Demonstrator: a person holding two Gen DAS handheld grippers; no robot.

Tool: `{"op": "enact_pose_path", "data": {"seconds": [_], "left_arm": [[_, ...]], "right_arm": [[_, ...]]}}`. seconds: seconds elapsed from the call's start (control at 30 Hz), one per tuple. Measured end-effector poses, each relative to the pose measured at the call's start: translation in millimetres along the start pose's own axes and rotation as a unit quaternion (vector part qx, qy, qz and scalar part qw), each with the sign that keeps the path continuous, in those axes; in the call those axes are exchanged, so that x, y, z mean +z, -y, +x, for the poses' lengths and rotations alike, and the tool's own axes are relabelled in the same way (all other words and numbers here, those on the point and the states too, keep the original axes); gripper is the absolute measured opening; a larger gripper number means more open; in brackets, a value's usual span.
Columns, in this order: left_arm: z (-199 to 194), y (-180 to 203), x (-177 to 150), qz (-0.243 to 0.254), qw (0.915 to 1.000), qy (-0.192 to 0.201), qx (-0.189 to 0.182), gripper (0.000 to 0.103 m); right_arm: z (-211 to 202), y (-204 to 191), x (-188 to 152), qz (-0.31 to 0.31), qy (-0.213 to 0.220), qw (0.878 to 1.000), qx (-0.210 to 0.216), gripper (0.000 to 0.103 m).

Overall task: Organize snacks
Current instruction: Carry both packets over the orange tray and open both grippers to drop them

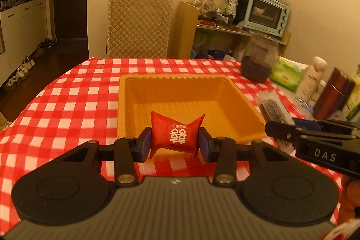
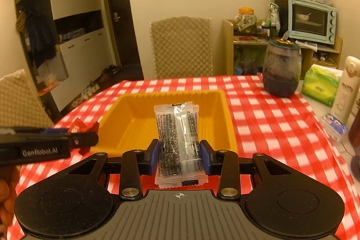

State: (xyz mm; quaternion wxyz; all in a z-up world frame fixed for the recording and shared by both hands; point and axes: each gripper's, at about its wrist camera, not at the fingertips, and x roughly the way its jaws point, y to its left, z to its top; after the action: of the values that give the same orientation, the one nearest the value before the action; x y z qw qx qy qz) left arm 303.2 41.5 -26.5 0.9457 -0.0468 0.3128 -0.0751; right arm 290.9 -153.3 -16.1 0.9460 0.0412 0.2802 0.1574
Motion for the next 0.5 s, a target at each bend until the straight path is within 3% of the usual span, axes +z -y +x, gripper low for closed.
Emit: {"op": "enact_pose_path", "data": {"seconds": [0.23,0.5], "left_arm": [[46,-7,14,0.004,0.9999,-0.002,0.009,0.04],[75,-11,20,0.0,0.9999,-0.012,0.007,0.043]], "right_arm": [[53,9,20,0.014,-0.013,1.0,-0.008,0.039],[84,16,23,0.026,-0.025,0.999,-0.01,0.039]]}}
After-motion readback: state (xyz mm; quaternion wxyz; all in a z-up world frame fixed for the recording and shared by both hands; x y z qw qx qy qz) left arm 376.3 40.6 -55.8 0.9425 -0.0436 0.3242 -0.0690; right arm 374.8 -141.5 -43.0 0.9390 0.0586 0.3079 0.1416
